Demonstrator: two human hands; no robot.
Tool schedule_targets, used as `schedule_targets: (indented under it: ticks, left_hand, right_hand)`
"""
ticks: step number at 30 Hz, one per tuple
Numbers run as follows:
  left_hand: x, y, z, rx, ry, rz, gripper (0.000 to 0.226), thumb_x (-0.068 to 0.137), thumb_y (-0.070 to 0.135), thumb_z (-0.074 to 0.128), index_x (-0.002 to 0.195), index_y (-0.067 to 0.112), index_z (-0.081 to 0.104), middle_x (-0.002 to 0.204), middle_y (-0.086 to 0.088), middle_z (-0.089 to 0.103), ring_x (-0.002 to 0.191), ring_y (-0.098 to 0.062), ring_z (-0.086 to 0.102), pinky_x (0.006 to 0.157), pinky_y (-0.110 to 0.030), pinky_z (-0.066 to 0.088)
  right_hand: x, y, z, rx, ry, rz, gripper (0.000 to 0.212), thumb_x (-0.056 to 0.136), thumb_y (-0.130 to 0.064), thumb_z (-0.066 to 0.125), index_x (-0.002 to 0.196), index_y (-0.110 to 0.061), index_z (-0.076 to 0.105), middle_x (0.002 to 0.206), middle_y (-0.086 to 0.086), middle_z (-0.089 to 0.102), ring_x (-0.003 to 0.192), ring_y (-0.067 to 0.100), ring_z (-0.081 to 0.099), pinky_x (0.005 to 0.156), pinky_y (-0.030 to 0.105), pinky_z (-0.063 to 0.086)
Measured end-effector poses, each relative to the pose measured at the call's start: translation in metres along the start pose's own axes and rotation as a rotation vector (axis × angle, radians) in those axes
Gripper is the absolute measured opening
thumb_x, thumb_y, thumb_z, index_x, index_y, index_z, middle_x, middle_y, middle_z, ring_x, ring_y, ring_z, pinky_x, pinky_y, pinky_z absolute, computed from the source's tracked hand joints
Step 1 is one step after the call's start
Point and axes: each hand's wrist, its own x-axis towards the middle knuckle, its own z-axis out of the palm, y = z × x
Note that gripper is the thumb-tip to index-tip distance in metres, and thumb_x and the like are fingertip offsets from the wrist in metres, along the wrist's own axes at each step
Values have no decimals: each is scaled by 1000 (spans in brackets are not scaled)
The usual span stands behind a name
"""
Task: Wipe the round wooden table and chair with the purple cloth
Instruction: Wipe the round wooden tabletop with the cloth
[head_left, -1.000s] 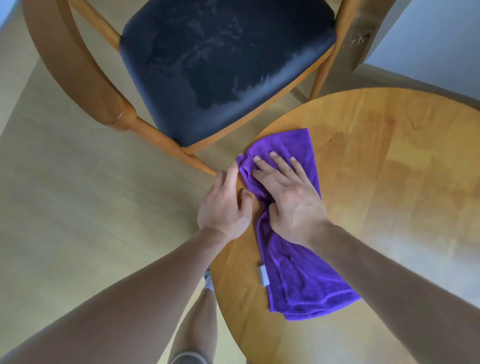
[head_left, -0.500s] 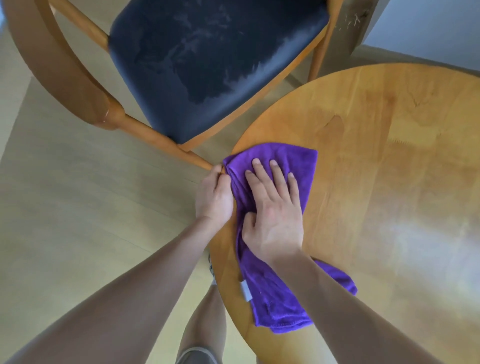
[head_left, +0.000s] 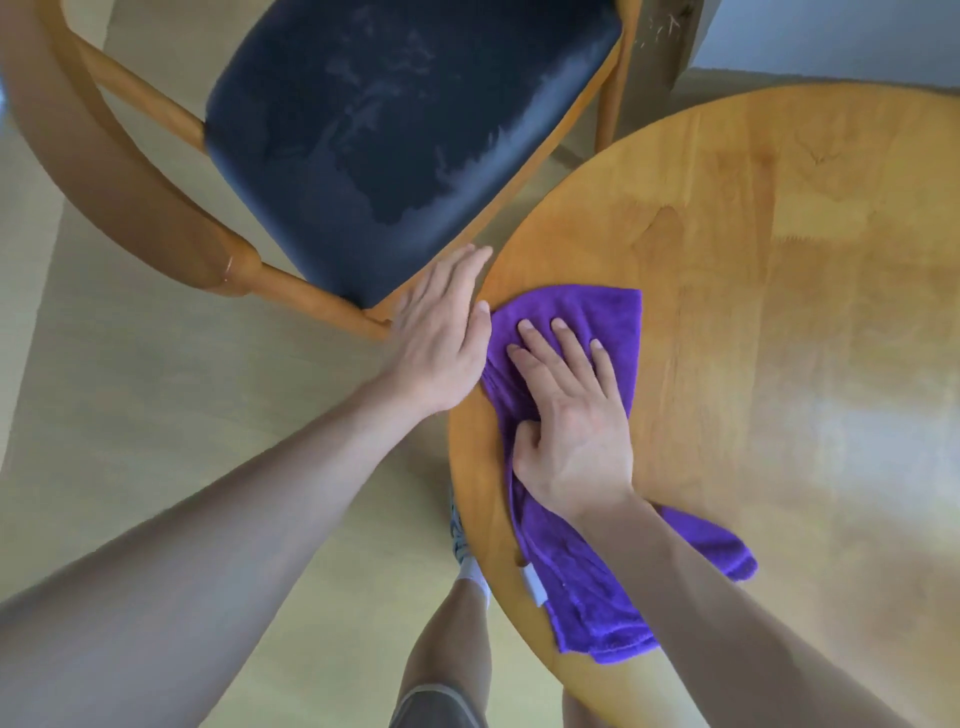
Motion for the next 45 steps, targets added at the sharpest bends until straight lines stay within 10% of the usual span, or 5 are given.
schedule_targets:
  ticks: [6, 14, 28, 40, 45]
  left_hand:
    - [51, -11, -20, 478, -432, 599, 60, 108, 29, 19, 165, 24, 0, 172, 0, -13, 157, -13, -15, 129, -39, -1]
    - [50, -4, -8, 560, -494, 562, 67, 108, 45, 13, 160, 21, -22, 165, -6, -35, 151, -21, -34, 124, -38, -12]
    - [66, 50, -35, 785, -699, 525, 99, 96, 54, 61, 162, 17, -3, 169, -14, -18, 158, -33, -8, 120, -51, 30]
    - [77, 66, -37, 865, -594, 639, 118, 67, 44, 92, 154, 27, 14, 142, -12, 27, 131, -34, 32, 88, -46, 51]
    - [74, 74, -37, 911, -607, 654, 124, 72, 41, 91, 161, 33, 5, 159, -10, 14, 141, -35, 24, 107, -49, 43]
  right_hand:
    - [-48, -10, 12, -90, -128, -97, 74, 73, -15, 45, 146, -13, 55, 163, 0, 38, 155, 28, 25, 127, 51, 17]
    - [-74, -10, 5, -77, -251, -189, 67, 78, -13, 35, 138, -12, 63, 159, -1, 45, 151, 27, 35, 125, 50, 23]
    - [-95, -60, 24, -292, -230, 74, 74, 72, -17, 80, 143, -22, 60, 159, -7, 44, 149, 28, 39, 123, 53, 29]
    - [-57, -64, 39, -205, -245, 163, 78, 90, -17, 57, 161, -27, 25, 171, -13, 8, 159, 22, -3, 122, 49, -21]
    - [-77, -94, 42, 9, 83, 411, 61, 73, -19, 47, 133, -17, 58, 162, 2, 38, 151, 29, 30, 124, 58, 19]
